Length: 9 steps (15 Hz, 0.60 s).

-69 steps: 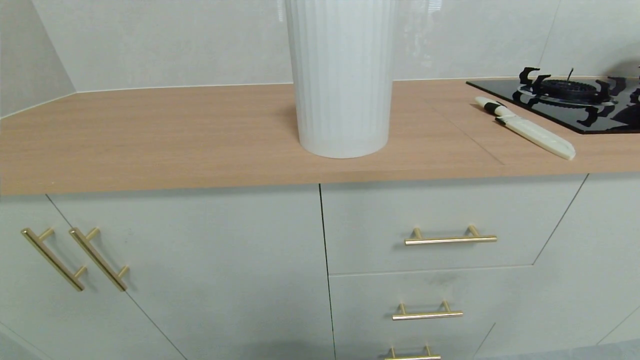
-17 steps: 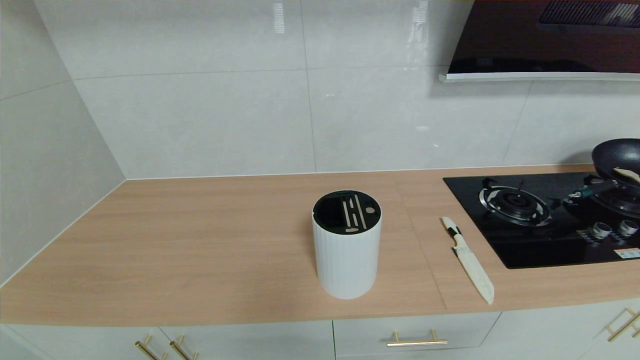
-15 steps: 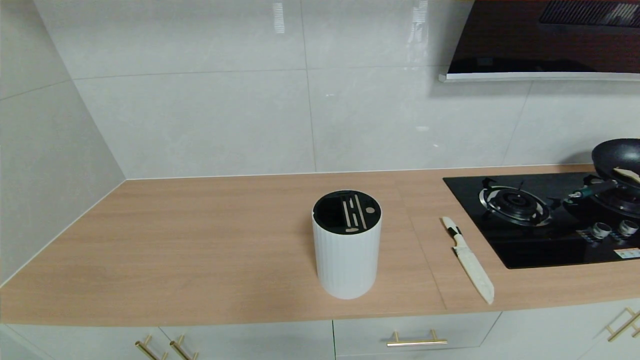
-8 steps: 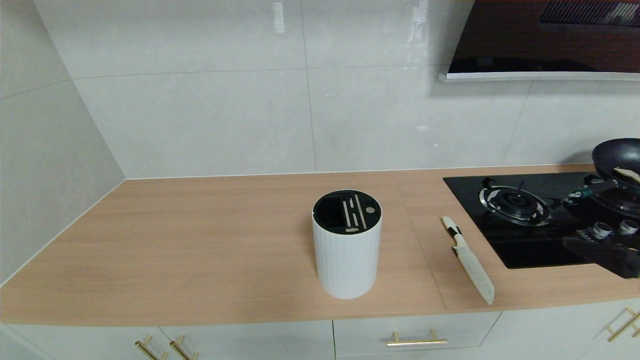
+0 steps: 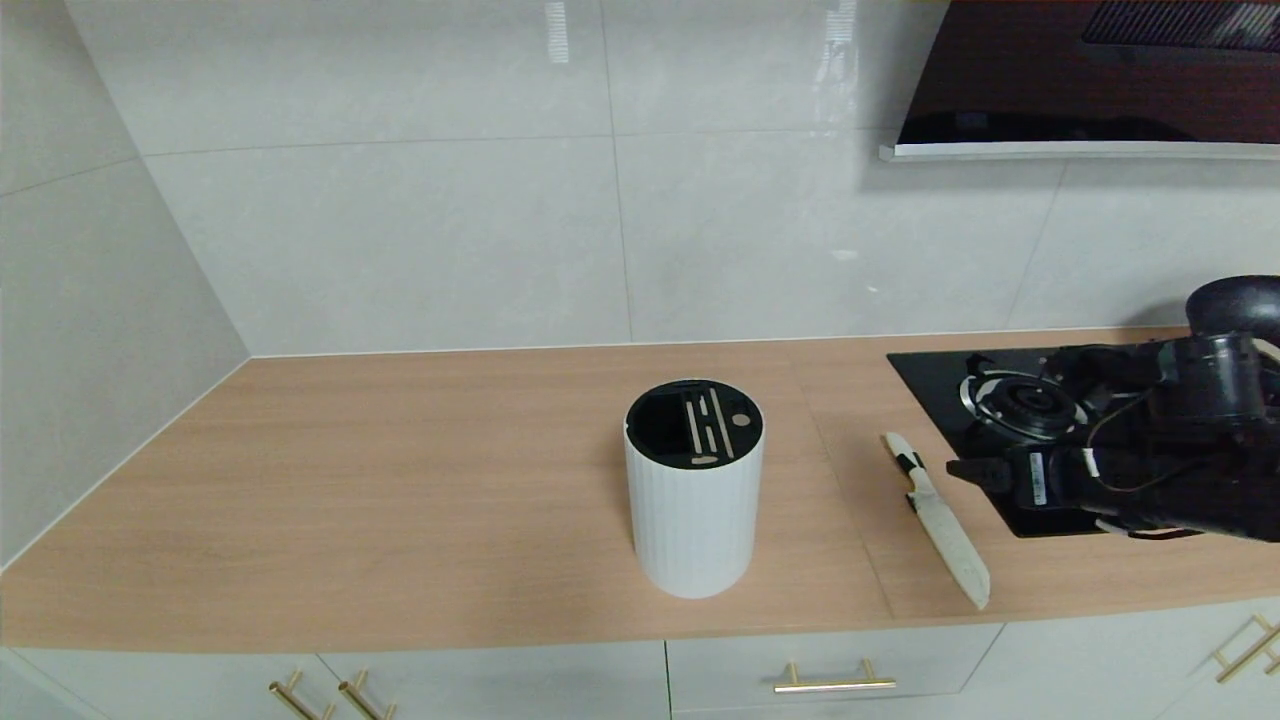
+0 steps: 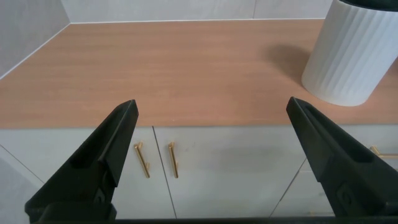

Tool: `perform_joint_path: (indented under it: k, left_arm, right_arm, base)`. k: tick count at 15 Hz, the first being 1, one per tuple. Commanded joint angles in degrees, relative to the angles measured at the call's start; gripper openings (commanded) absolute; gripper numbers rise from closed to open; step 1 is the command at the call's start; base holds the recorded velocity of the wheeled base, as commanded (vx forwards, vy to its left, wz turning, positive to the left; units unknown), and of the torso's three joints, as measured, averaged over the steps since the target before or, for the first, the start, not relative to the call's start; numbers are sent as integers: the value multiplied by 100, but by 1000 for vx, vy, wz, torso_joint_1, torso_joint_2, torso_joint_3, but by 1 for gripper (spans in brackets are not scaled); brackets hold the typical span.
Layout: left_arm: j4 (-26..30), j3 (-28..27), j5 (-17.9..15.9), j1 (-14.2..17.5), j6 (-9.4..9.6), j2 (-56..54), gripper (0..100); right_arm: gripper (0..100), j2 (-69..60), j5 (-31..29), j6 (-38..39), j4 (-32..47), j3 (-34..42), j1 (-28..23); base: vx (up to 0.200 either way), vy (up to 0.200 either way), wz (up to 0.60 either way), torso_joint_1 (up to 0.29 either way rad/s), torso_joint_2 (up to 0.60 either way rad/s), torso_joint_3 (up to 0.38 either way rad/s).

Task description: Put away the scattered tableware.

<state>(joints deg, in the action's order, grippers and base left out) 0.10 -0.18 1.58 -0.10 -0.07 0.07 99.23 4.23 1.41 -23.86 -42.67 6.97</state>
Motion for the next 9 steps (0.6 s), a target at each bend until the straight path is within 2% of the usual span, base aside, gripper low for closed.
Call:
perform_joint_path:
  k: [1, 2, 9]
  left_arm:
    - [-1, 1, 9, 1, -1, 1, 100]
    - [-1, 1, 0, 1, -1, 1, 100]
    - [-1, 1, 0, 1, -1, 1, 100]
  right_arm:
    - [100, 1309, -511, -185, -559, -66, 23]
    - [100, 1617, -520, -185, -910, -66, 23]
    - [100, 2628, -572, -185, -2079, -189, 15]
  base:
    - [0, 0, 0, 0, 0, 0]
    - [0, 0, 0, 0, 0, 0]
    - [0, 0, 0, 0, 0, 0]
